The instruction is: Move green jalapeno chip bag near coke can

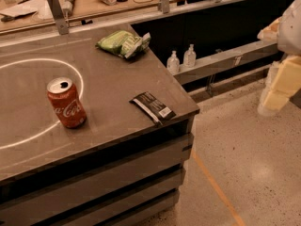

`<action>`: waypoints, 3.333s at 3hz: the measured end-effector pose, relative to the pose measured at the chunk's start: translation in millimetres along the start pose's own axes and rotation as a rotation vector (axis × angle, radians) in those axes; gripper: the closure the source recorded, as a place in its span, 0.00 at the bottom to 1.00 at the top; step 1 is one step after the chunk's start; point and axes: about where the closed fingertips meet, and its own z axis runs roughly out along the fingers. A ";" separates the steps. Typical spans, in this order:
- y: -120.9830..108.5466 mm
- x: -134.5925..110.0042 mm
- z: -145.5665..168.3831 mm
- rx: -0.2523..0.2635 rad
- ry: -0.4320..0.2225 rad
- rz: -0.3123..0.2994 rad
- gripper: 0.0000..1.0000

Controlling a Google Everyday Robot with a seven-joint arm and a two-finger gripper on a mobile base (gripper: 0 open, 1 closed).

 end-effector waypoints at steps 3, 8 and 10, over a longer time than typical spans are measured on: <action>-164.8 -38.2 98.9 -0.037 -0.114 -0.004 0.00; -272.2 -243.2 160.2 0.091 -0.654 0.010 0.00; -261.2 -255.6 170.9 0.049 -0.670 -0.018 0.00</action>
Offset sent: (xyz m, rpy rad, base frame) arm 0.3034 0.0065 0.1149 0.2235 -0.2896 0.0547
